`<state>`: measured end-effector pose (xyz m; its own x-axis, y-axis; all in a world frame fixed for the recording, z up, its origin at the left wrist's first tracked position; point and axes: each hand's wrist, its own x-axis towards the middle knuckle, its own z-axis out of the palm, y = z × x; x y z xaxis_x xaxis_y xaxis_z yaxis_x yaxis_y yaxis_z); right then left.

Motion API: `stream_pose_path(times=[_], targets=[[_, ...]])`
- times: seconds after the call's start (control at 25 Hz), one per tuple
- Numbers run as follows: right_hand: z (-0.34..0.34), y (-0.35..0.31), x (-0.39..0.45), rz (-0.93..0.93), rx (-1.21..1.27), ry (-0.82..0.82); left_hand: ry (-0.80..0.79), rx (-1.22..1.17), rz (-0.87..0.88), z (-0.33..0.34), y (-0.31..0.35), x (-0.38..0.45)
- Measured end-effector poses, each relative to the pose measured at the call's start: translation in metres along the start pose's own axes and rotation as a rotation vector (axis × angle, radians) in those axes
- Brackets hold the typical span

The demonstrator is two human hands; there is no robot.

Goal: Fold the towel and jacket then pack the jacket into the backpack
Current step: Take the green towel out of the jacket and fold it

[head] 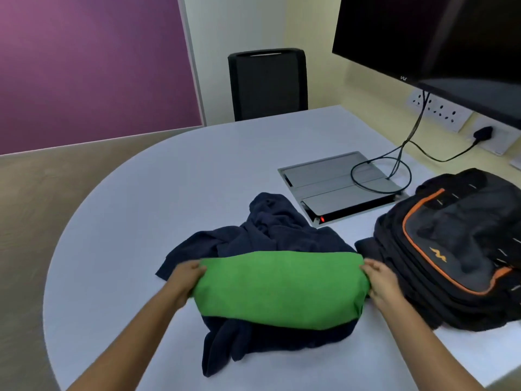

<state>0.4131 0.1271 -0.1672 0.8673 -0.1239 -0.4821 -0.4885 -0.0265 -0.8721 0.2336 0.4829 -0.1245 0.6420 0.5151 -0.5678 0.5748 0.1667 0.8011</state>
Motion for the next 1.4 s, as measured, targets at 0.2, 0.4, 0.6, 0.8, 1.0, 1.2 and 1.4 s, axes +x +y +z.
stream_pose_path(times=[0.2,0.4,0.6,0.8,1.0,1.2,1.4], targets=[[-0.010,0.012,-0.001,-0.112,-0.649,-0.015,-0.131,0.040,-0.186,-0.009,-0.024,0.011],[0.017,-0.028,-0.003,-0.169,-0.828,-0.230,-0.065,-0.044,-0.097,0.008,0.004,0.024],[0.022,-0.079,-0.029,-0.554,-0.141,-0.156,-0.194,-0.436,0.293,-0.003,0.051,-0.001],[-0.006,-0.030,-0.004,-0.269,-0.483,-0.214,-0.168,-0.086,0.159,-0.013,0.000,0.006],[-0.008,0.008,0.007,-0.083,-0.732,-0.278,-0.092,0.121,-0.029,-0.002,-0.044,0.017],[0.018,-0.009,0.017,-0.116,-0.585,-0.057,-0.004,-0.014,-0.066,0.011,-0.010,0.035],[0.031,-0.015,0.008,-0.331,-0.693,-0.053,0.013,-0.080,-0.175,0.021,0.018,0.050]])
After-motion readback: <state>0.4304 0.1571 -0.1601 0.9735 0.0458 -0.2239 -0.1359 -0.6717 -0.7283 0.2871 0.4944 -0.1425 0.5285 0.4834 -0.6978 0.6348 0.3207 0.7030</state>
